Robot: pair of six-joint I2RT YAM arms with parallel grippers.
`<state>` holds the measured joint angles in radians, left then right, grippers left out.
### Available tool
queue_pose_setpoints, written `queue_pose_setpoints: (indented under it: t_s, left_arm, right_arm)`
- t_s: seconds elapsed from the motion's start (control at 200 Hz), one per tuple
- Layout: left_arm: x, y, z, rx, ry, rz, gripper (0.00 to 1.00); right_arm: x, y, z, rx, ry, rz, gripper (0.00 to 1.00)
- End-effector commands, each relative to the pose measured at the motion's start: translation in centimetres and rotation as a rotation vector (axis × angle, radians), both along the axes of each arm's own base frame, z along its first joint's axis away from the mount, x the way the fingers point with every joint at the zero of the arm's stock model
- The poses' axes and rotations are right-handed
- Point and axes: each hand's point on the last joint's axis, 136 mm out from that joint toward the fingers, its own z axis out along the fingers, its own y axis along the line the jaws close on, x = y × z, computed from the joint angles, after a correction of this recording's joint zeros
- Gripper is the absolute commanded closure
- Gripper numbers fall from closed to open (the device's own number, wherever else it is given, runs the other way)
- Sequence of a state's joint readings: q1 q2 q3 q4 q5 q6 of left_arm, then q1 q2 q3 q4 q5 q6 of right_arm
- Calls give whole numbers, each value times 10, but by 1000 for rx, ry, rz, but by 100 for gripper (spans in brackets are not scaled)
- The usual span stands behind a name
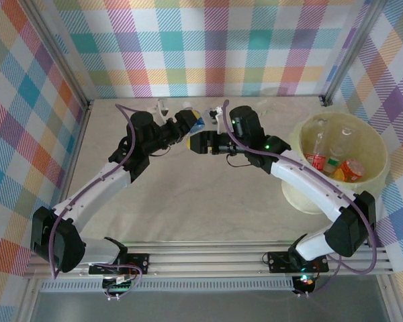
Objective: Put the plastic bottles in the bin
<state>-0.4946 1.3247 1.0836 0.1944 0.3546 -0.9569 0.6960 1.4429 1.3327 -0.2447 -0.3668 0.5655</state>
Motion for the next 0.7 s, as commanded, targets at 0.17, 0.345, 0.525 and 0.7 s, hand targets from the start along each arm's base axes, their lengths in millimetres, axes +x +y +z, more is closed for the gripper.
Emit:
queue_pose_setpoints:
  t_s: [0.17,0.345,0.525,0.7]
  left_arm:
    - [-14,-4,33,7,-77,-36,3]
    - [-22,8,46,48,-127,-1,0]
    - [-23,23,39,108,-119,66,0]
    - [-23,30,29,120,-98,99,0]
  right_arm:
    - [7,-23,14,16,-48,-62,82]
    - [18,-72,0,-111,-46,-248,92]
    - [10,-133,13,-226,-108,-386,100]
    - [-7,-200,38,-386,-245,-544,100]
